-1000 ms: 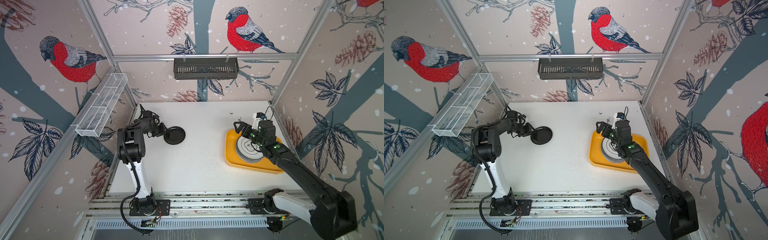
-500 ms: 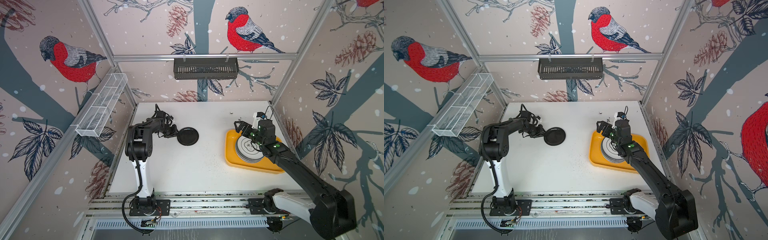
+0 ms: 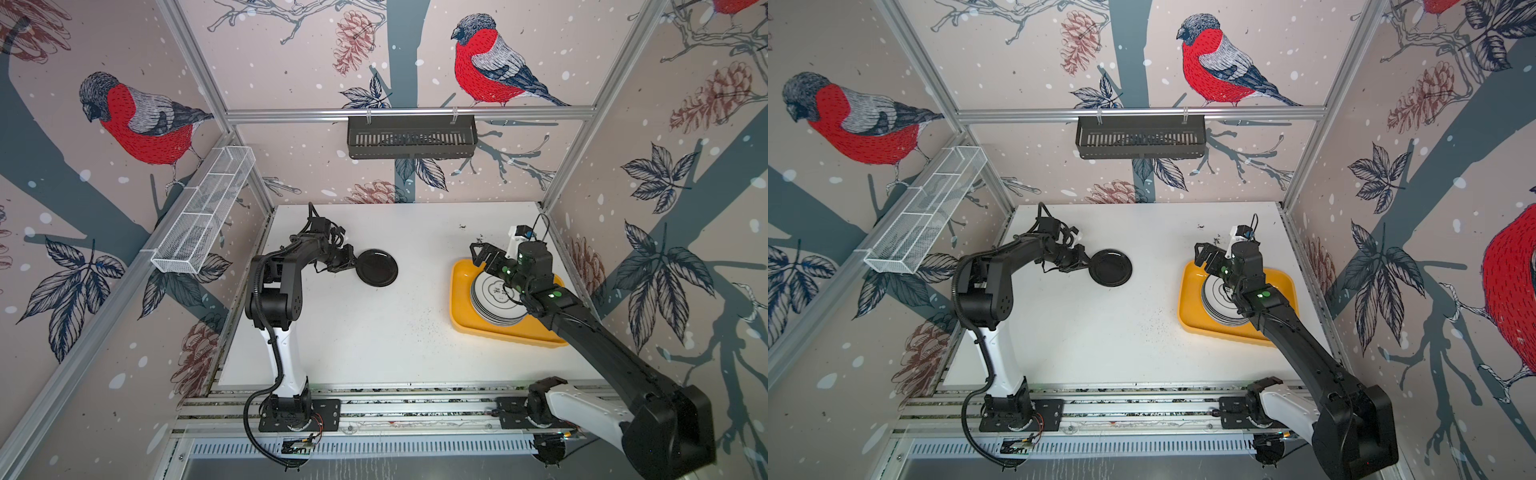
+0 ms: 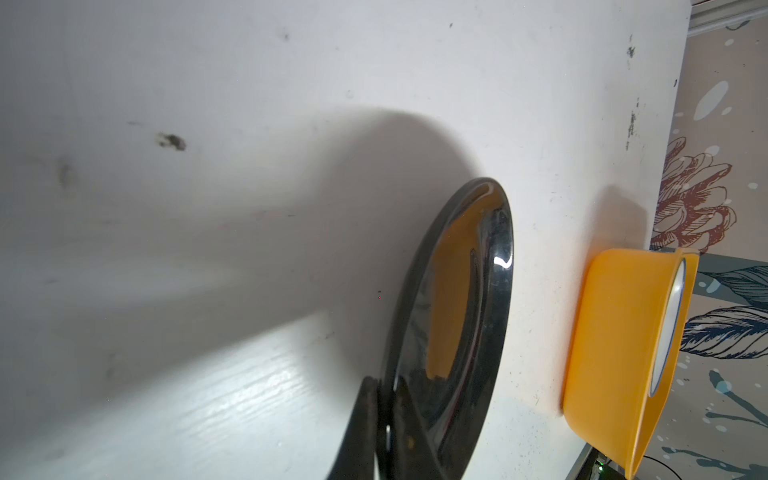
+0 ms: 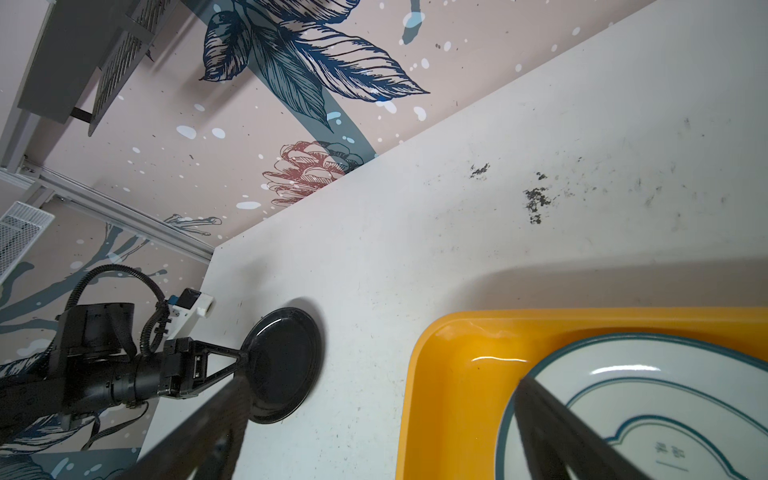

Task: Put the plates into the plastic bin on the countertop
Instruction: 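Grip the black plate's rim with the left gripper and tilt it upright, then carry the black plate toward the right gripper, which closes on its rim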

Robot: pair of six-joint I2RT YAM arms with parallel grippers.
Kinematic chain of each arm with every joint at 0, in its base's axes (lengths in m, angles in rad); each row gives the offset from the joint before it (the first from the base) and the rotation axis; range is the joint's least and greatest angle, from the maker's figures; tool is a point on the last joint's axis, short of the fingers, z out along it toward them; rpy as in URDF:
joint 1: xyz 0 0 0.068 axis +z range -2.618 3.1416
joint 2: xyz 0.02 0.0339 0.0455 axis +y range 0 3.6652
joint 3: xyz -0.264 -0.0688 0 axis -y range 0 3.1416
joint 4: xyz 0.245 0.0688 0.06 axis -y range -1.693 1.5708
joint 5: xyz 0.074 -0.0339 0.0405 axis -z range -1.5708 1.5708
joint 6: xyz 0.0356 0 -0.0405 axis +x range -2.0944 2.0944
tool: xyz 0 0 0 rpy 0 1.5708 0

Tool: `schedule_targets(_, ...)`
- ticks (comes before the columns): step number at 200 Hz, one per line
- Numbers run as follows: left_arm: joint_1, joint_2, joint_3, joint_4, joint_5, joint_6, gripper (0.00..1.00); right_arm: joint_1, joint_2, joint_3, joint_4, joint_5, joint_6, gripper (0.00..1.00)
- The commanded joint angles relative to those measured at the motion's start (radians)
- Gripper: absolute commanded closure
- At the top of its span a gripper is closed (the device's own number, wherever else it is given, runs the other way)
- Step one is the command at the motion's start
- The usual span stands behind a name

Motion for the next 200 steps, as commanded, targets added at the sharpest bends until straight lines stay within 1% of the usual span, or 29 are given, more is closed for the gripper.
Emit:
schedule_targets(1,-0.005,-0.047,-0.007,0.037,0.036,-0.024,0.91,0.016,0.017,0.008,0.053,-0.03,-0.002,0.0)
schedule_targets(66,-0.02,-0.15,-0.031,0.104,0.119,-0.079,0.92,0.119,0.116,0.081,0.08,-0.011,-0.032,0.01)
schedule_targets(89,-0.045,-0.174,-0.03,0.11,0.134,-0.085,0.92,0.157,0.158,0.102,0.123,-0.052,-0.031,0.01)
schedule_targets(94,-0.053,-0.178,-0.03,0.111,0.134,-0.084,0.92,0.166,0.194,0.109,0.129,-0.061,-0.03,0.01)
schedule_targets(135,-0.089,-0.201,-0.034,0.124,0.159,-0.089,0.92,0.231,0.319,0.172,0.153,-0.116,-0.023,0.01)
schedule_targets(176,-0.1,-0.216,-0.041,0.141,0.171,-0.098,0.92,0.245,0.401,0.188,0.214,-0.191,0.015,0.0)
schedule_targets(200,-0.103,-0.22,-0.041,0.141,0.171,-0.097,0.92,0.247,0.443,0.217,0.215,-0.212,0.026,0.04)
